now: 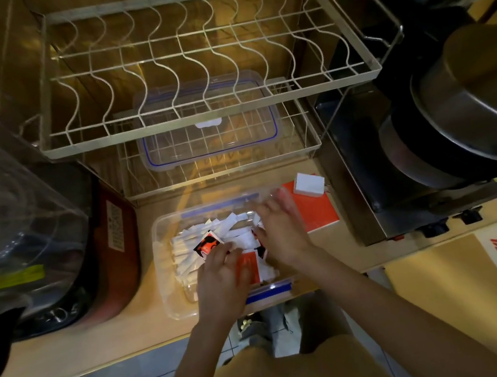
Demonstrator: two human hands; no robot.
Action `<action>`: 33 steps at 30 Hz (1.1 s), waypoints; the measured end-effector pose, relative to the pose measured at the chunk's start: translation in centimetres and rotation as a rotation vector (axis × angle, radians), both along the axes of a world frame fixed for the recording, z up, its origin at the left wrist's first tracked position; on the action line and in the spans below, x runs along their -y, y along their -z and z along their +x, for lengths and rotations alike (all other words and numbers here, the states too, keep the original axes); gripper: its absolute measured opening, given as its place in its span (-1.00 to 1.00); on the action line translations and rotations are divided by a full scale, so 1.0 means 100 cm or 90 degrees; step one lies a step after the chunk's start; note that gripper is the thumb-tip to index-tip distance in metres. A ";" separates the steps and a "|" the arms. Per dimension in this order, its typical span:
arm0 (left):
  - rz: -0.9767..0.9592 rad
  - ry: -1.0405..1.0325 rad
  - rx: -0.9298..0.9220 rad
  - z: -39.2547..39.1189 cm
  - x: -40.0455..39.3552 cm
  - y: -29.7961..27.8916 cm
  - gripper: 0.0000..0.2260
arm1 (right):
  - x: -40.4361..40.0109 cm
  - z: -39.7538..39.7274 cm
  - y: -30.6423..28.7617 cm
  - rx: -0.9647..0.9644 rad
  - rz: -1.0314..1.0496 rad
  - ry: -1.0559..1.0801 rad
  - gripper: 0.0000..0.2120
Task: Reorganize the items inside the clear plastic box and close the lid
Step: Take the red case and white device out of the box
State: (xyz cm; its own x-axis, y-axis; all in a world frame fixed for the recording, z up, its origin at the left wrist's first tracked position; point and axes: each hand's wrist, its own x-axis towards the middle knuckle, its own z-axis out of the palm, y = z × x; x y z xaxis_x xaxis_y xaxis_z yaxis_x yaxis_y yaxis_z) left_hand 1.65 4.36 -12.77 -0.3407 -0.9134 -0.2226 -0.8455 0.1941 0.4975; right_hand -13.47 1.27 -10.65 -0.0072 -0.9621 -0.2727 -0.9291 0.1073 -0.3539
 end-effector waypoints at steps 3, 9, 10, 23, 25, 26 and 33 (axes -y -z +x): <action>0.052 -0.006 0.047 -0.001 -0.001 -0.001 -0.38 | 0.005 0.004 0.011 -0.065 0.097 0.014 -0.13; 0.093 -0.001 0.087 -0.001 0.000 -0.001 -0.49 | 0.008 0.006 0.026 -0.032 0.157 0.039 -0.03; 0.096 -0.001 0.087 -0.002 0.001 0.000 -0.53 | 0.007 0.005 0.030 -0.027 0.153 0.043 -0.09; 0.089 -0.025 0.091 -0.004 0.002 0.001 -0.63 | -0.012 -0.004 -0.014 0.094 -0.099 0.036 -0.46; 0.086 -0.028 0.093 -0.004 0.002 0.002 -0.64 | -0.020 -0.015 -0.031 0.242 -0.119 0.138 -0.53; 0.082 -0.031 0.092 -0.005 0.002 0.002 -0.65 | -0.024 -0.022 -0.036 0.283 -0.144 0.195 -0.54; 0.054 -0.041 0.083 -0.006 0.001 0.000 -0.66 | -0.036 -0.070 -0.019 0.180 -0.075 0.391 -0.54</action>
State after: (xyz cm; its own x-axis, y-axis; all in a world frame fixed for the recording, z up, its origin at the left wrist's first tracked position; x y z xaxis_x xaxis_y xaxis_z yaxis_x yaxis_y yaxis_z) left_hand 1.02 4.29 -12.76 -0.2456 -0.9086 -0.3379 -0.9135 0.1003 0.3944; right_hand -20.47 4.85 -8.70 -0.5053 -0.8293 -0.2385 -0.5819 0.5316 -0.6155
